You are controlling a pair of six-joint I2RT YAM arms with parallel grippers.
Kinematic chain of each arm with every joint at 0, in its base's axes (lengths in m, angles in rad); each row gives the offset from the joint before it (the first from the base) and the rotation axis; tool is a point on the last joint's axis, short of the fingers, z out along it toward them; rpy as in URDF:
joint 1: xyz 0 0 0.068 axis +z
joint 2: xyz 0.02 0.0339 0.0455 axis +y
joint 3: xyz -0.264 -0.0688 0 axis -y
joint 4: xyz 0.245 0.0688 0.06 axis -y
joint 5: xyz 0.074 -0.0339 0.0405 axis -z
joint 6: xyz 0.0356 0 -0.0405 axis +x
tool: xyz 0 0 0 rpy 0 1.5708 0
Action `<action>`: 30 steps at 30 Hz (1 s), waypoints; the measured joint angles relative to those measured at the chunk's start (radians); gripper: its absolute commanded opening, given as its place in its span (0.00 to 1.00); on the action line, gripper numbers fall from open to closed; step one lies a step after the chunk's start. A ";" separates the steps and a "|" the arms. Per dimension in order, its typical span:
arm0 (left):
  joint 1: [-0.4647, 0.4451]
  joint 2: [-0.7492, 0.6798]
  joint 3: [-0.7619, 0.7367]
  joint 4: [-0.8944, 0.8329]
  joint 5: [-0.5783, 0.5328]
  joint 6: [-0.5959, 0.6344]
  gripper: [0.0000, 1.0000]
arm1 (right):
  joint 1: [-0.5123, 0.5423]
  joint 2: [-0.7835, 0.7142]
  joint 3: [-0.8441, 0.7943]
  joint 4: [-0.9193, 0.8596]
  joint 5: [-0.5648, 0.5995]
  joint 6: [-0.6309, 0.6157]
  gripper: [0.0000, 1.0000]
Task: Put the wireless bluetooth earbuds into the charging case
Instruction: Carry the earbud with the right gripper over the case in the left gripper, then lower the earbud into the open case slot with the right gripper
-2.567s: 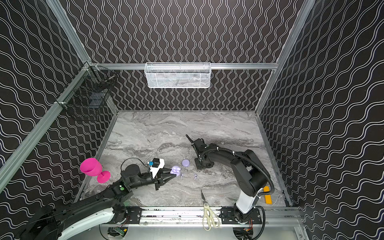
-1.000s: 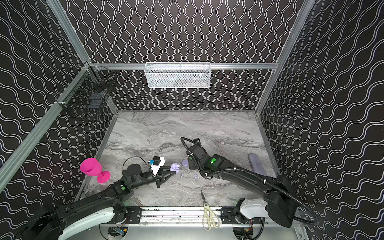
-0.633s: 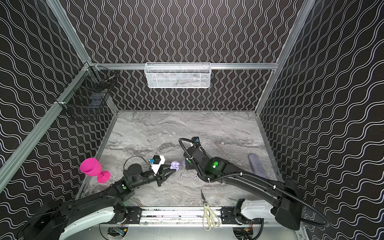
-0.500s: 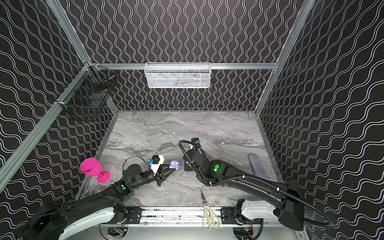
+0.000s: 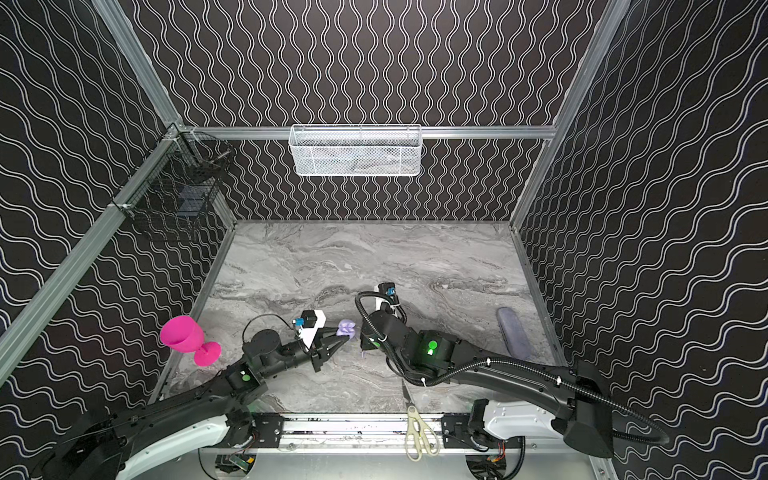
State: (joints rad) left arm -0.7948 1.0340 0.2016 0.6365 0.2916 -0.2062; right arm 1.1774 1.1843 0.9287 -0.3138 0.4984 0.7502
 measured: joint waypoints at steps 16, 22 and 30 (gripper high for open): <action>0.002 -0.015 -0.005 -0.003 -0.018 0.000 0.14 | 0.028 0.018 -0.019 0.079 -0.007 0.050 0.13; 0.003 -0.013 -0.005 -0.003 -0.017 0.000 0.14 | 0.031 0.013 -0.034 0.106 -0.008 0.057 0.13; 0.004 -0.014 -0.005 -0.003 -0.016 0.000 0.14 | 0.031 0.040 -0.034 0.136 -0.020 0.068 0.13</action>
State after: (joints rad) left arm -0.7910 1.0203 0.1963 0.6334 0.2752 -0.2062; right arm 1.2087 1.2240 0.8944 -0.1780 0.4782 0.8185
